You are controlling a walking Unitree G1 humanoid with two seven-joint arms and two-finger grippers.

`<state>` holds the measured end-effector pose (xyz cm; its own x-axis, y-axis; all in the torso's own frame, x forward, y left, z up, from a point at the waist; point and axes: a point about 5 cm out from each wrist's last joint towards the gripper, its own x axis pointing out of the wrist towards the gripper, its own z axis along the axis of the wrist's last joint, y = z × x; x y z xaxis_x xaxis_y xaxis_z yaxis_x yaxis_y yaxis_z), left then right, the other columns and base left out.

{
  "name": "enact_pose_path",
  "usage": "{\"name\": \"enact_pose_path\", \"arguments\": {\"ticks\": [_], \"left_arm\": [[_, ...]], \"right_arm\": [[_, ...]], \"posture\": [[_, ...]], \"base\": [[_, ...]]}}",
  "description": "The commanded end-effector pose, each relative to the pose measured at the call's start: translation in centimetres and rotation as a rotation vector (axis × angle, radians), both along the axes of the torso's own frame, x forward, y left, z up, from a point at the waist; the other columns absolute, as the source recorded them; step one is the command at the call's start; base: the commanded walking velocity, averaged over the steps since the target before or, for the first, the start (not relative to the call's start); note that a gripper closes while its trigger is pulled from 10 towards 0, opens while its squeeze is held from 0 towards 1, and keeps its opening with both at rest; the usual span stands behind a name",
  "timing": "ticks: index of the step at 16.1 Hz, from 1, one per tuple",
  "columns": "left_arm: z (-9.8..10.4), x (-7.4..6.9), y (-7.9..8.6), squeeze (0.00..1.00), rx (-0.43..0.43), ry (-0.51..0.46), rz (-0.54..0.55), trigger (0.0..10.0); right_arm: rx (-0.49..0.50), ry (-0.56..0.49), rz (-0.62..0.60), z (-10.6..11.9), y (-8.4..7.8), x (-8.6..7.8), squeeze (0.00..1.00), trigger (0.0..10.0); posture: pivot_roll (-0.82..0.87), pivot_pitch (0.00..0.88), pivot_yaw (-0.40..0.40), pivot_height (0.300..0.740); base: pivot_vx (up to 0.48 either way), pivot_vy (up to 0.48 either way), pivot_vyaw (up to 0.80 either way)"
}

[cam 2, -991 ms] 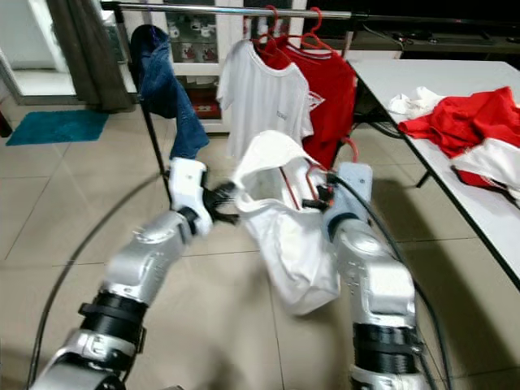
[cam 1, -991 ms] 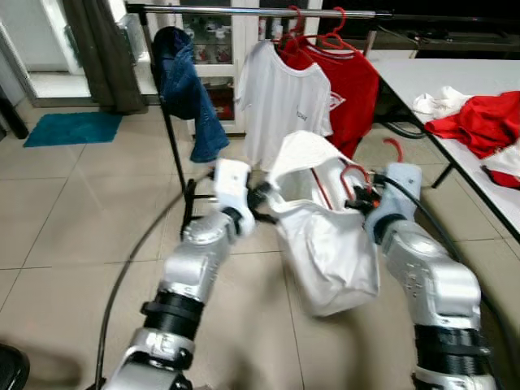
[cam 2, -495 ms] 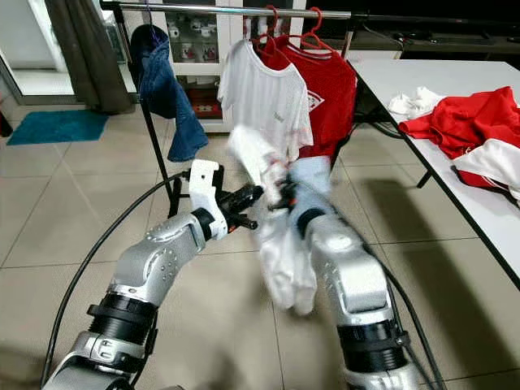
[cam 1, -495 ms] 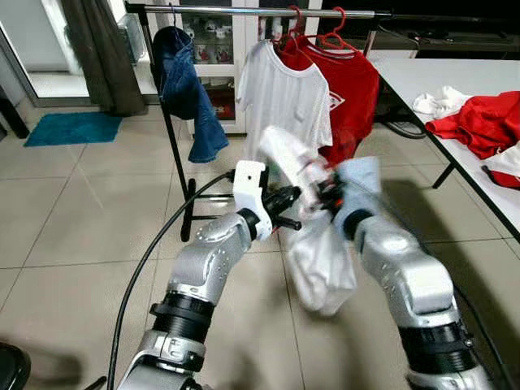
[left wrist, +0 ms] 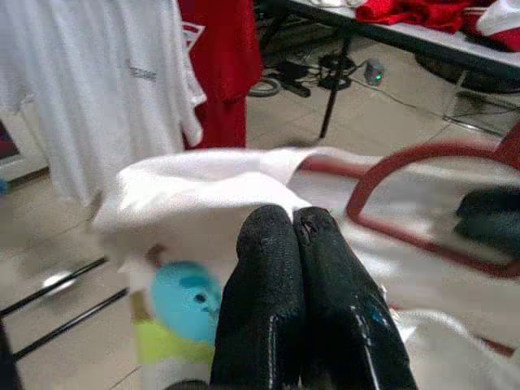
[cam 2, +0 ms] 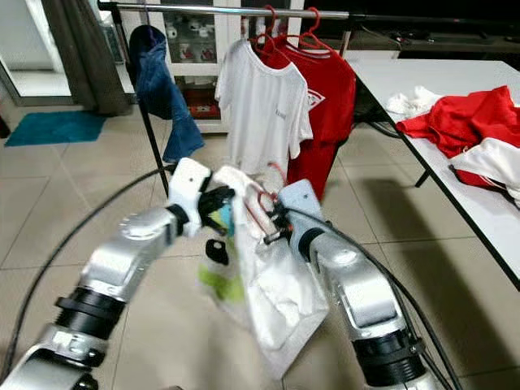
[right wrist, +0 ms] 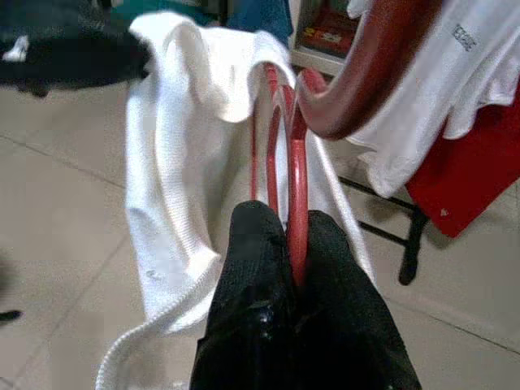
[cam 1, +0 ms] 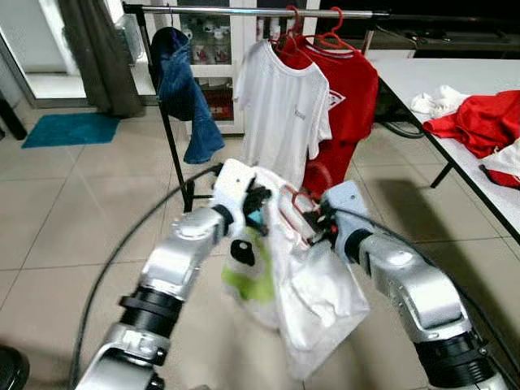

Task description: Hang hanger

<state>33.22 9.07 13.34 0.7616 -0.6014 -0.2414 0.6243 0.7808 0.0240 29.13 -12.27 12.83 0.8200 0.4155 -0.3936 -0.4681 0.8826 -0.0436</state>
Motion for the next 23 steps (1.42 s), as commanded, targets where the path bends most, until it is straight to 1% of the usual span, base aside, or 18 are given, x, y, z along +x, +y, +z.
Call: {"name": "enact_pose_path", "arguments": {"ticks": [1,2,3,4,5,6,7,8,9,11,12,14,15,16,17,18,20,23], "left_arm": [[0.1,-0.4,-0.7,0.00,0.038,0.007,-0.072,0.0],[-0.1,-0.6,-0.8,0.00,0.046,0.017,-0.090,0.0],[-0.8,-1.4,-1.6,0.00,0.039,0.048,-0.162,0.0],[-1.0,-1.8,-2.3,0.00,0.011,0.058,-0.195,0.0],[-1.0,-2.0,-2.5,0.00,0.000,0.061,-0.203,0.0],[-1.1,-2.5,-3.4,0.00,-0.028,0.075,-0.255,0.0],[-1.3,-3.0,-3.9,0.00,-0.028,0.086,-0.305,0.0],[-1.4,-3.1,-4.0,0.00,-0.018,0.088,-0.316,0.0],[-1.2,-2.8,-3.7,0.00,-0.019,0.075,-0.294,0.0],[0.2,-1.2,-2.4,0.00,-0.034,-0.018,-0.180,0.0],[0.9,-0.6,-1.9,0.00,-0.049,-0.046,-0.151,0.0],[1.3,-0.4,-1.2,0.00,-0.030,-0.050,-0.160,0.0],[0.9,-0.6,-1.2,0.00,-0.022,-0.031,-0.179,0.0],[0.2,-1.3,-1.5,0.00,-0.011,0.004,-0.237,0.0],[-0.6,-2.4,-2.0,0.00,-0.002,0.040,-0.332,0.0],[-1.1,-3.0,-2.4,0.00,-0.004,0.061,-0.382,0.0],[-1.9,-3.6,-2.7,0.00,0.011,0.093,-0.421,0.0],[-2.0,-3.6,-2.7,0.00,0.019,0.095,-0.427,0.0]], "right_arm": [[0.046,-0.058,-0.024,1.3,-0.3,0.4,0.00,10.0],[0.058,-0.067,-0.043,1.5,-0.4,0.6,0.00,10.0],[0.110,-0.096,-0.097,2.1,-0.6,1.1,0.00,10.0],[0.130,-0.094,-0.071,2.3,-0.3,1.0,0.00,10.0],[0.128,-0.095,-0.059,2.3,-0.2,1.0,0.00,10.0],[0.130,-0.095,-0.087,2.3,-0.3,1.1,0.00,10.0],[0.105,-0.096,-0.090,2.1,-0.5,1.0,0.00,10.0],[0.109,-0.092,-0.127,1.9,-0.8,1.1,0.00,10.0],[0.088,-0.081,-0.099,1.6,-0.7,0.9,0.00,10.0],[-0.074,-0.061,-0.005,0.3,-0.6,0.2,0.00,10.0],[-0.083,-0.016,0.053,-0.4,-0.2,-0.4,0.00,10.0],[-0.061,-0.009,0.072,-0.4,0.3,-0.5,0.00,10.0],[-0.036,-0.033,0.052,0.0,0.4,-0.3,0.00,10.0],[0.004,-0.060,0.037,0.6,0.5,0.1,0.00,10.0],[0.034,-0.089,0.010,1.2,0.4,0.4,0.00,10.0],[0.055,-0.112,-0.019,1.7,0.1,0.8,0.00,10.0],[0.097,-0.136,-0.060,2.3,-0.4,1.2,0.00,10.0],[0.101,-0.139,-0.064,2.4,-0.4,1.2,0.00,10.0]], "posture": [[-0.17,0.000,-0.008,0.740],[-0.17,0.000,-0.008,0.740],[-0.17,0.000,-0.008,0.740],[-0.17,0.000,-0.009,0.740],[-0.17,0.000,-0.009,0.740],[-0.17,0.000,-0.010,0.740],[-0.17,0.000,-0.011,0.740],[-0.17,0.000,-0.011,0.740],[-0.17,0.000,-0.011,0.740],[-0.18,0.000,-0.010,0.740],[-0.17,0.000,-0.011,0.740],[-0.17,0.000,-0.011,0.740],[-0.17,0.000,-0.011,0.740],[-0.17,0.000,-0.011,0.740],[-0.17,0.000,-0.011,0.740],[-0.17,0.000,-0.015,0.740],[-0.17,0.000,-0.017,0.740],[-0.17,0.000,-0.017,0.740]], "base": [[0.000,0.000,0.00],[0.000,0.000,0.00],[0.000,0.000,0.00],[0.000,0.000,0.00],[0.000,0.000,0.00],[0.000,0.000,0.00],[0.000,0.000,0.00],[0.000,0.000,0.00],[0.000,0.000,0.00],[0.000,0.000,0.00],[0.000,0.000,0.00],[0.000,0.000,0.00],[0.000,0.000,0.00],[0.000,0.000,0.00],[0.000,0.000,0.00],[0.000,0.000,0.00],[0.000,0.000,0.00],[0.000,0.000,0.00]]}}
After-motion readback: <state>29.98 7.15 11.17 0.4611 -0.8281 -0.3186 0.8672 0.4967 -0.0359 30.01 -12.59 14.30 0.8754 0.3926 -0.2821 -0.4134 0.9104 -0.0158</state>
